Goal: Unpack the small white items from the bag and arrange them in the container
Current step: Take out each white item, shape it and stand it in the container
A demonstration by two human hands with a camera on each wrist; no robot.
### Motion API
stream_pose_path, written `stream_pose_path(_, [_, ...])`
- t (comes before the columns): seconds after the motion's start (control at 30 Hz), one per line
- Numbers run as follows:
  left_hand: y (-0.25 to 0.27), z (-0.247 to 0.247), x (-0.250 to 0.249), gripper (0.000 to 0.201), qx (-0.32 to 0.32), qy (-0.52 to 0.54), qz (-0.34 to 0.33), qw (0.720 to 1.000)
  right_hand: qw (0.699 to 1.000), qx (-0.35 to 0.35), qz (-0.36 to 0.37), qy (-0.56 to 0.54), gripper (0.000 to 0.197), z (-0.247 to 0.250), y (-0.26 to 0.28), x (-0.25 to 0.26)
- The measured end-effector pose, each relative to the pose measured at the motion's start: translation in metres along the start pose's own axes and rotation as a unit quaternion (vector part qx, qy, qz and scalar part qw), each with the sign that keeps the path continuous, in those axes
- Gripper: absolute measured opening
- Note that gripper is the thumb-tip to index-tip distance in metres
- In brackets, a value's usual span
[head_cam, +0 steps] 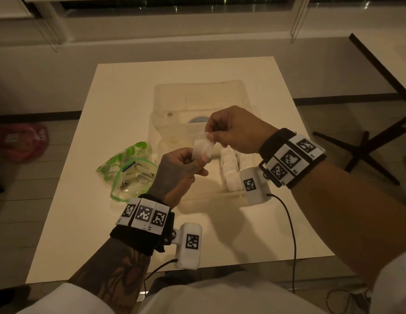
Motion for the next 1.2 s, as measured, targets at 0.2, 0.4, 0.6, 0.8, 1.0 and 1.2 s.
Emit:
stream_pose_path(0.2, [0.002,0.012,0.016,0.007,-0.012,-0.033,0.058,0.998,0.999,-0.015,-0.027,0.016,0.005,-0.002,-0.014,-0.019])
stream_pose_path(0.4, [0.007,0.020,0.041,0.014,0.035,-0.203,0.130,0.970,0.993,0.012,-0.091,0.075,0.008,-0.020,-0.034,-0.058])
stream_pose_path(0.6, [0.007,0.022,0.052,0.017,0.039,-0.304,0.120,0.944,0.976,0.042,-0.140,0.163,0.010,-0.035,-0.052,-0.080])
stream_pose_path(0.8, [0.003,0.023,0.053,0.021,0.038,-0.304,0.123,0.944,0.955,0.039,-0.165,0.245,0.012,-0.032,-0.066,-0.082])
stream_pose_path(1.0, [0.003,0.023,0.050,0.025,0.041,-0.309,0.121,0.943,0.927,0.048,-0.207,0.310,0.018,-0.033,-0.076,-0.087])
stream_pose_path(1.2, [0.003,0.023,0.049,0.026,0.042,-0.312,0.123,0.941,0.928,0.039,-0.202,0.311,0.026,-0.032,-0.078,-0.082])
Point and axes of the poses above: each hand's wrist, its own y-axis away from the middle knuckle, its own z-axis out of the back of the hand, x = y × z, the point moved 4 cm from there along -y, towards the middle knuckle, and after that the axes turned 11 degrees about x, right-handed, at the moved point
